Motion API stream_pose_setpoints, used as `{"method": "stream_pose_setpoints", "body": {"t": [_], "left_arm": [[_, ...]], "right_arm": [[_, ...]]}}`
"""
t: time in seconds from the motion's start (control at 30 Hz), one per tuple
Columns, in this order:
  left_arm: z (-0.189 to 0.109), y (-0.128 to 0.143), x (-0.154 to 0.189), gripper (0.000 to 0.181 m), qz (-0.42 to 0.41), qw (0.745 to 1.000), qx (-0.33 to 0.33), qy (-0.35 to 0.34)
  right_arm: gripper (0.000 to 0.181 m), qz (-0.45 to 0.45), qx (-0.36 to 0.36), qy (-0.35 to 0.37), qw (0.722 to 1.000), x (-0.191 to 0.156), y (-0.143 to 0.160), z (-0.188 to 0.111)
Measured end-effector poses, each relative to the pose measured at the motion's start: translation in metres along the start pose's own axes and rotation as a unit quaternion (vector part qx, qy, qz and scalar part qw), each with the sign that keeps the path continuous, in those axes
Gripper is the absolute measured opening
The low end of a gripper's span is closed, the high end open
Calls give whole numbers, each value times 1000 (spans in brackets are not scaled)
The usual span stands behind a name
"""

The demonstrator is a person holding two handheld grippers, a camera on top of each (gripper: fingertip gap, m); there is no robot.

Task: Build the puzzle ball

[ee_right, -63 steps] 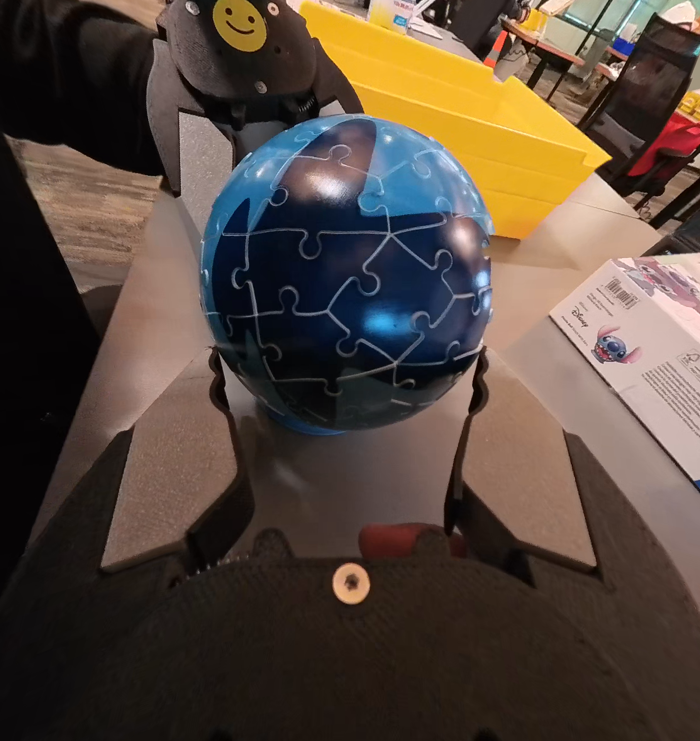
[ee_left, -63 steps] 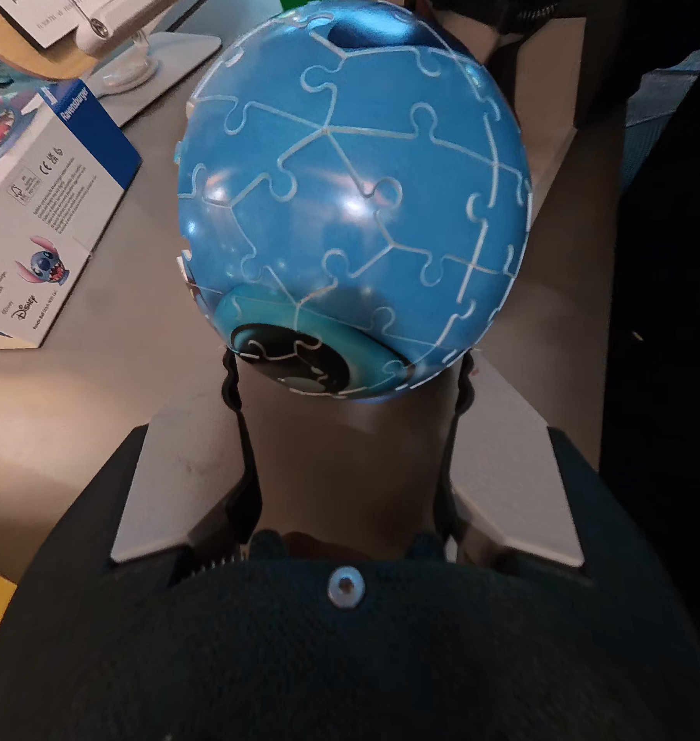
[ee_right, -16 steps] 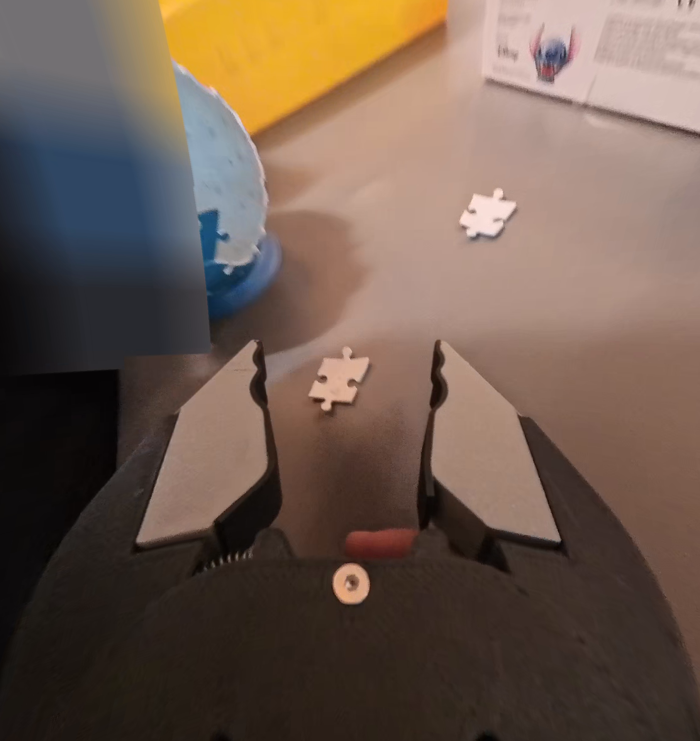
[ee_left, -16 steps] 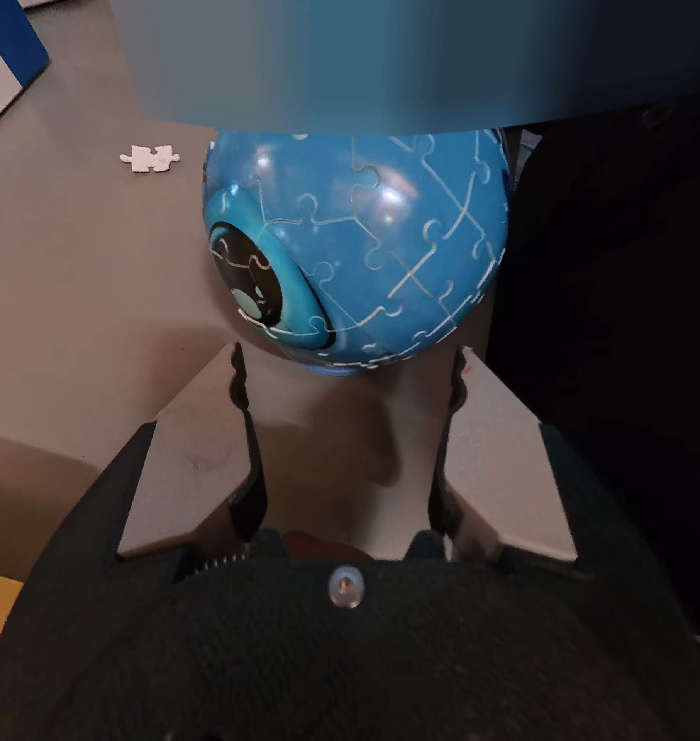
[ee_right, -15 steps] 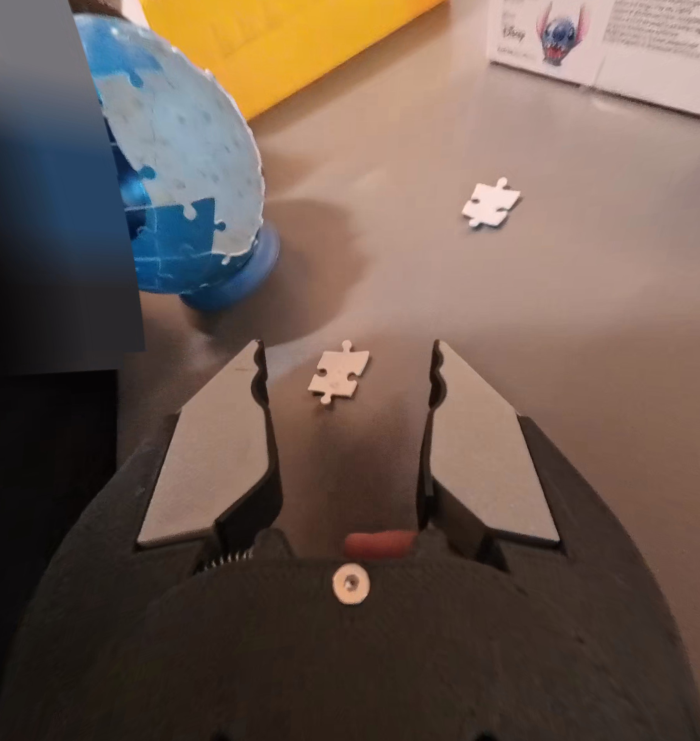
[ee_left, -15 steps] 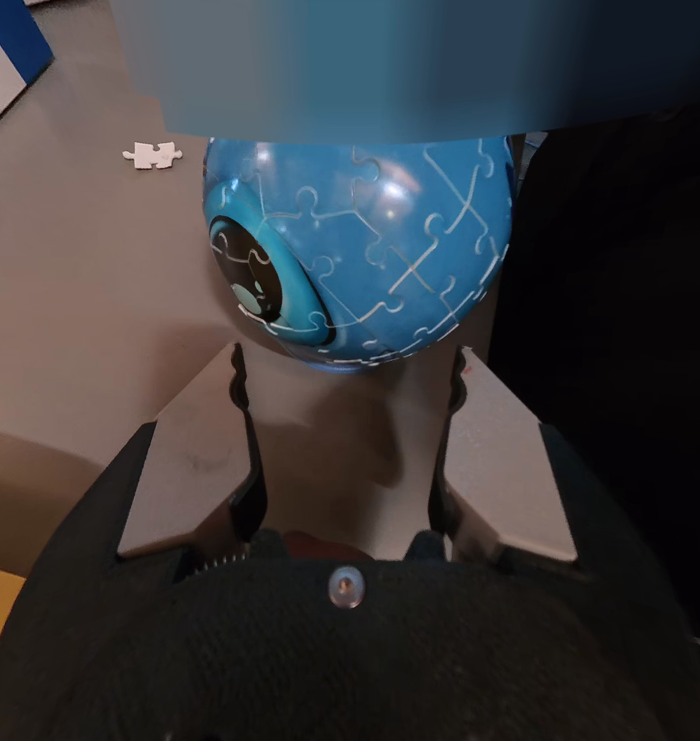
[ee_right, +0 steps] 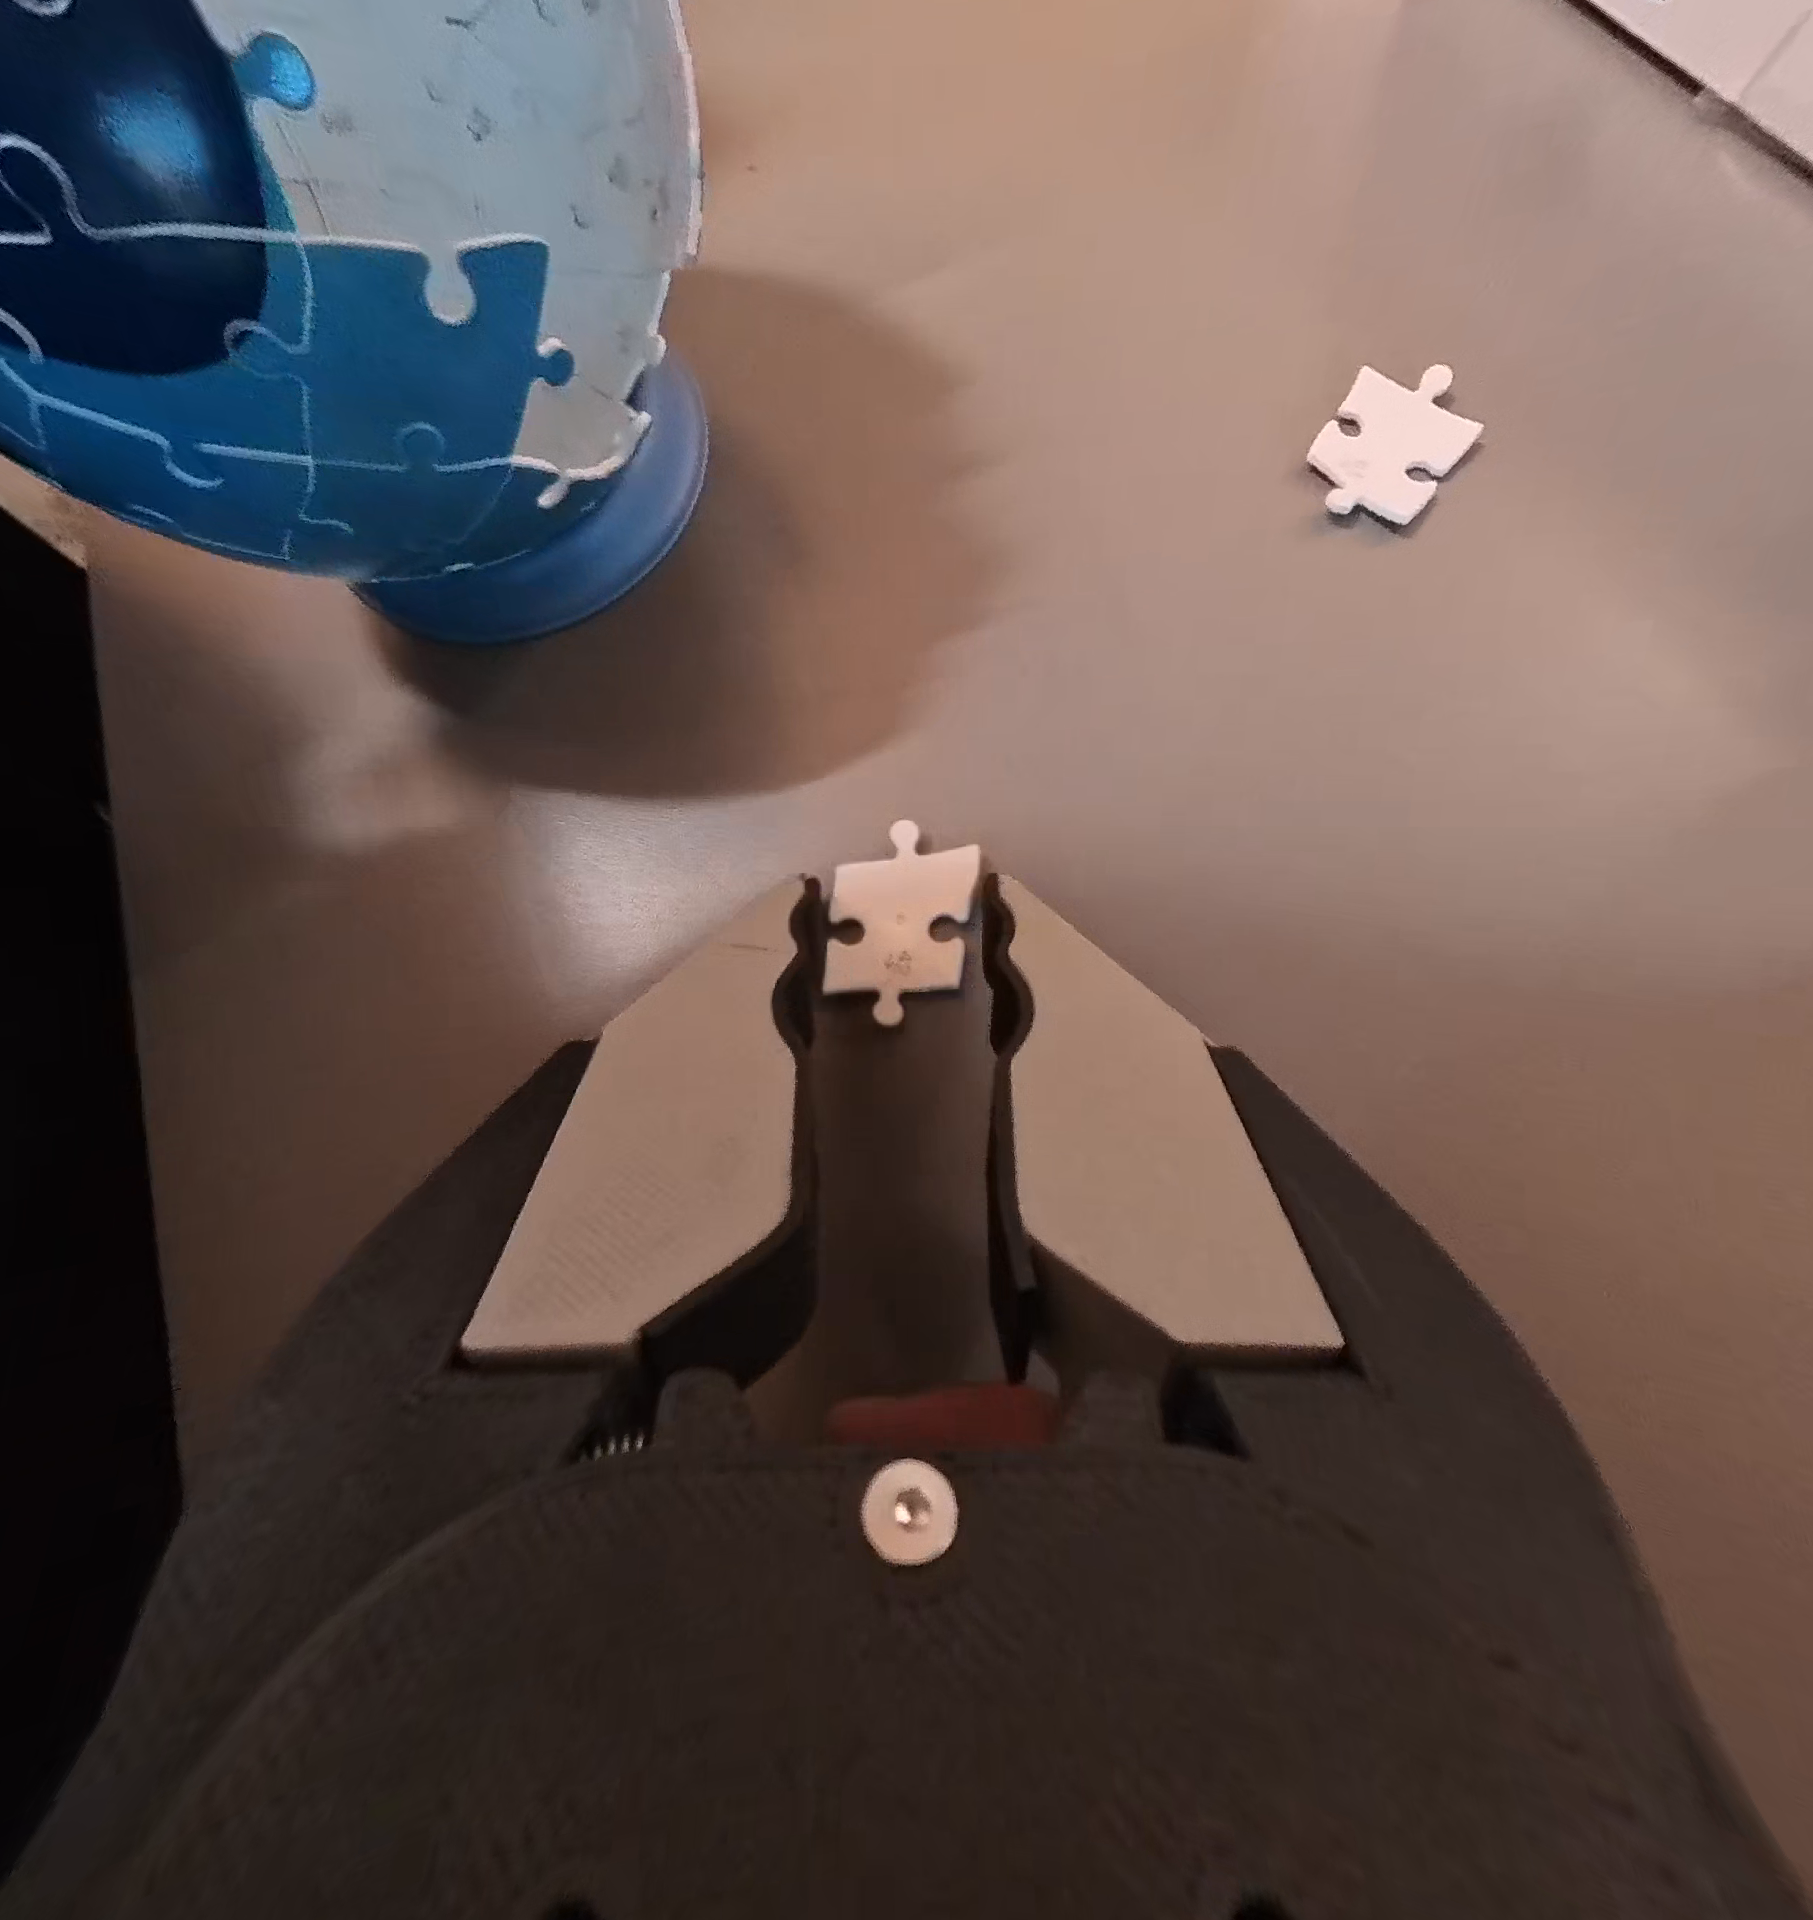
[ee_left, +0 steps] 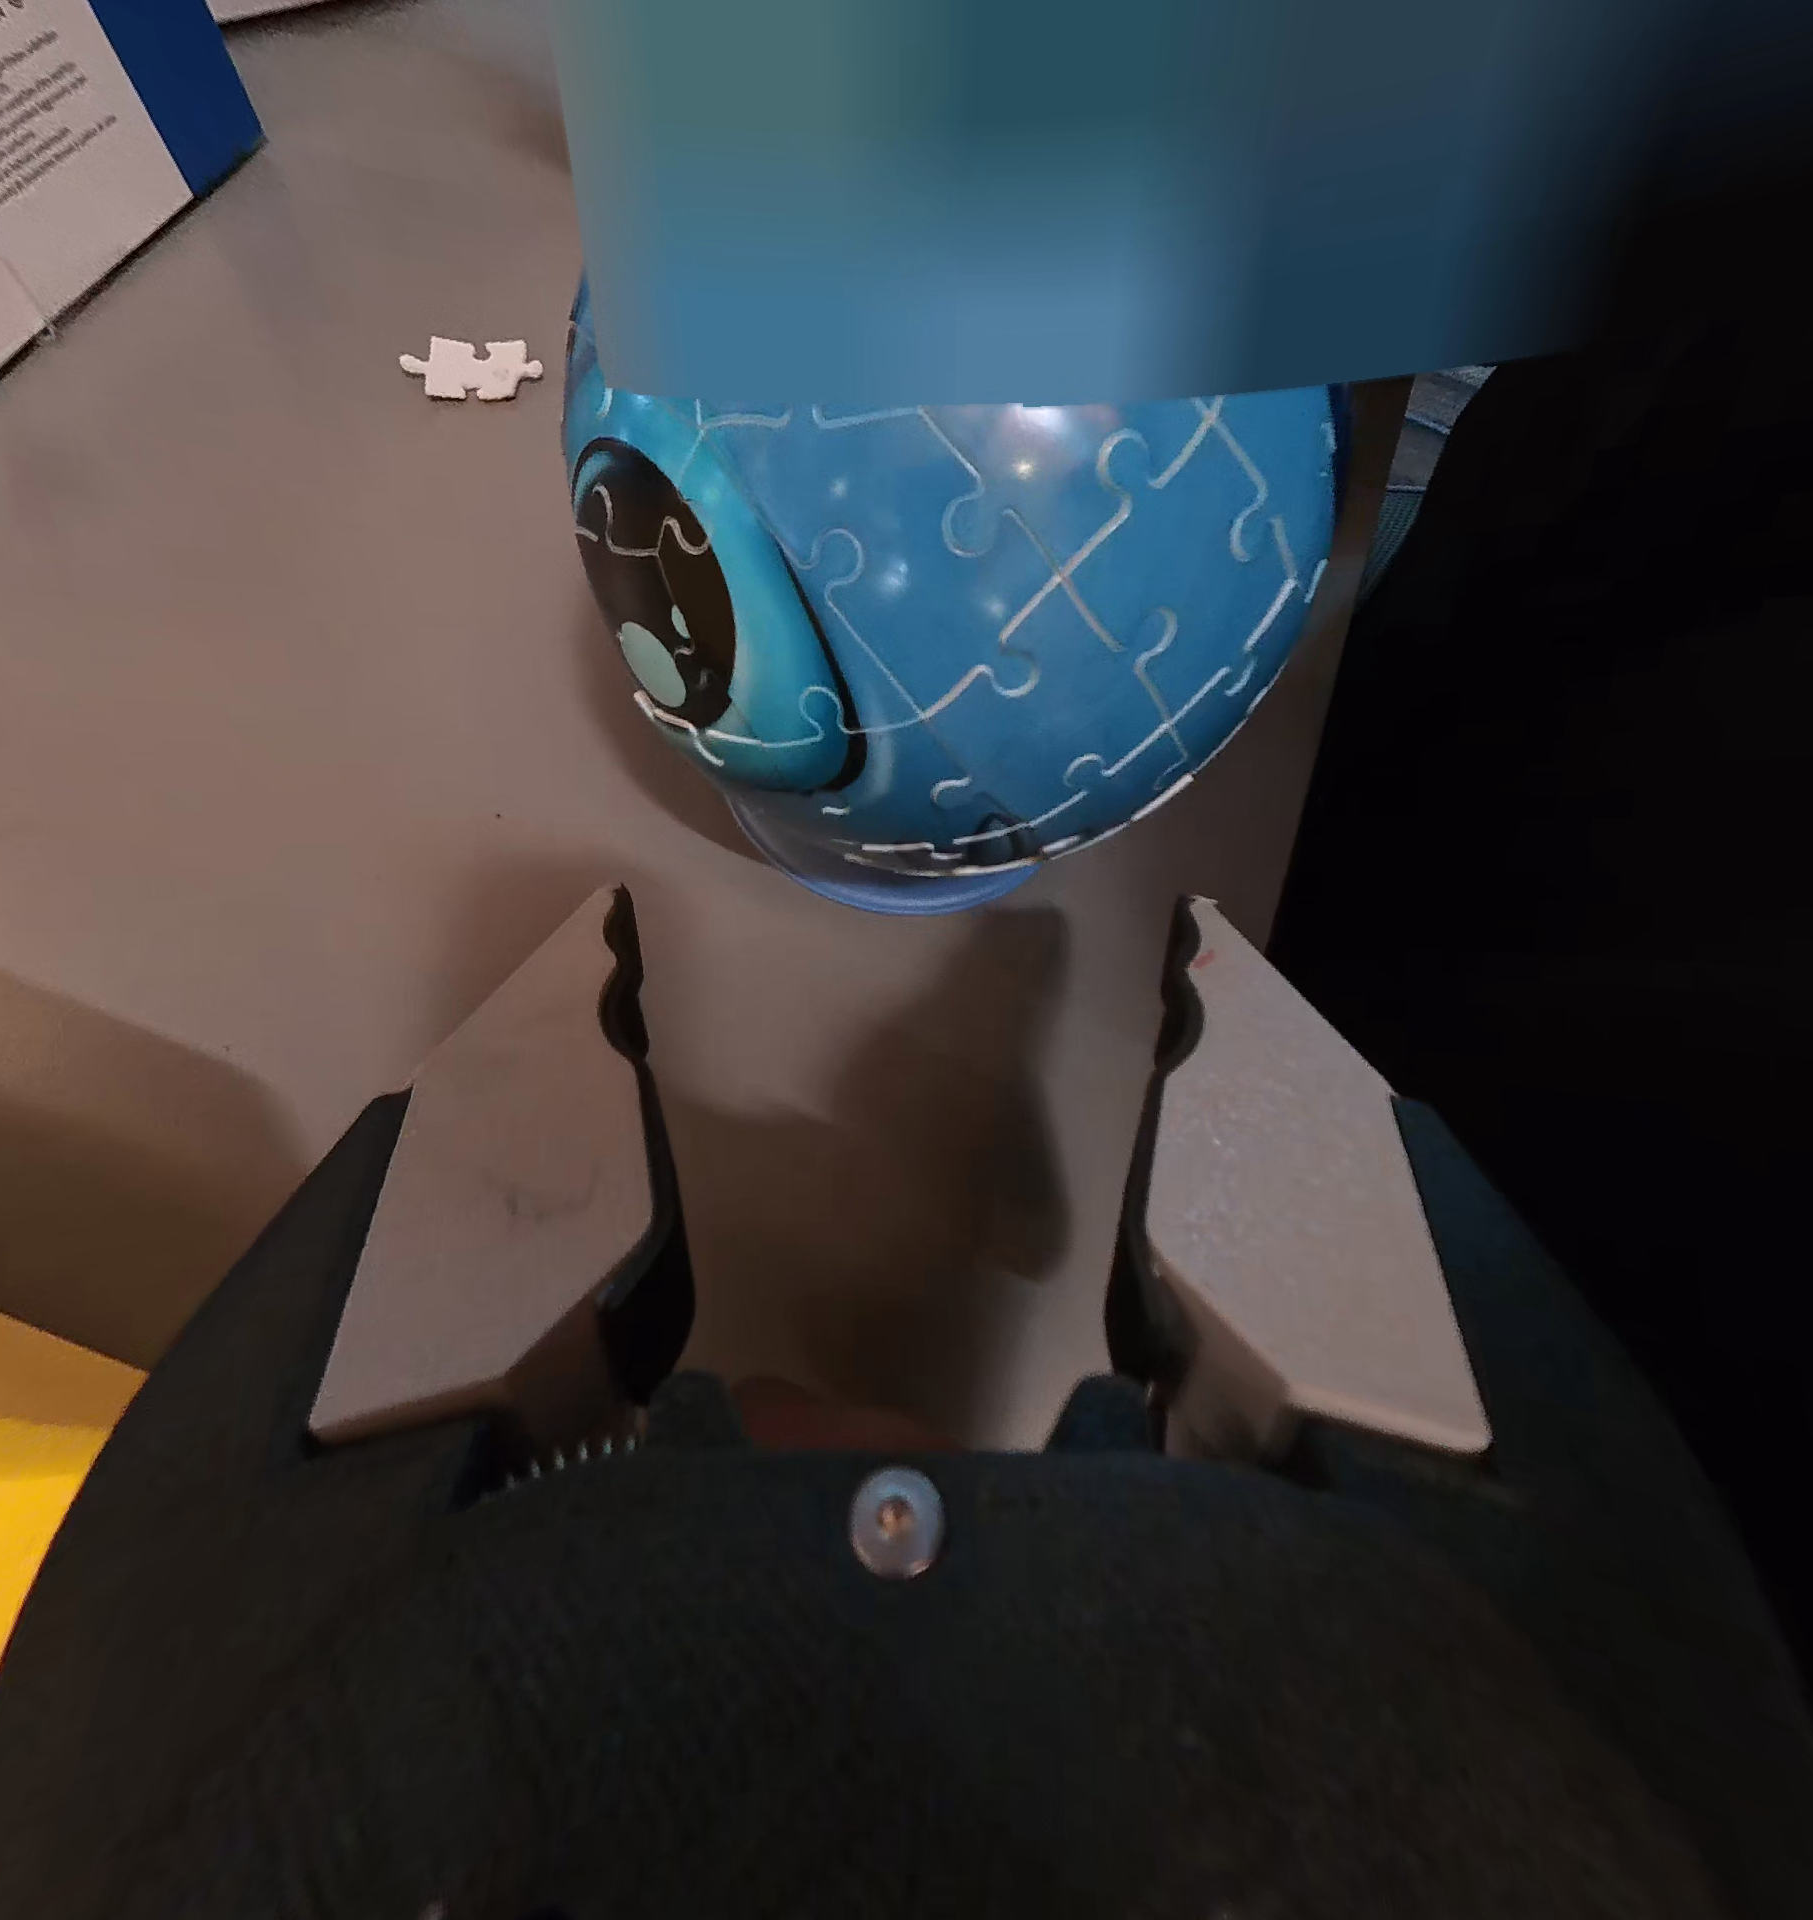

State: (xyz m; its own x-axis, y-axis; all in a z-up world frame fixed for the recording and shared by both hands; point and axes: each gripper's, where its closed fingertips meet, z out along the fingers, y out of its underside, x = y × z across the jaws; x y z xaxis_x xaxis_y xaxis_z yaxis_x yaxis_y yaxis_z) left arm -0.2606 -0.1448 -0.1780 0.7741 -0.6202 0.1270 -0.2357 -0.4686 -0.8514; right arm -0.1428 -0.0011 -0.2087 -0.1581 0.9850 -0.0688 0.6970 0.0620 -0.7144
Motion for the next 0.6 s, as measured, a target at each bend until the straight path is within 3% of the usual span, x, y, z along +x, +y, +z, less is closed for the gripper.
{"method": "stream_pose_setpoints", "body": {"t": [0.17,0.6], "left_arm": [[-7,-1,0,99,0,1000,4,-6],[-24,-11,1,97,-2,999,-2,-34]], "right_arm": [[0,20,18,-22,999,-1,-4,6],[0,16,58,-41,997,2,-16,-4]]}}
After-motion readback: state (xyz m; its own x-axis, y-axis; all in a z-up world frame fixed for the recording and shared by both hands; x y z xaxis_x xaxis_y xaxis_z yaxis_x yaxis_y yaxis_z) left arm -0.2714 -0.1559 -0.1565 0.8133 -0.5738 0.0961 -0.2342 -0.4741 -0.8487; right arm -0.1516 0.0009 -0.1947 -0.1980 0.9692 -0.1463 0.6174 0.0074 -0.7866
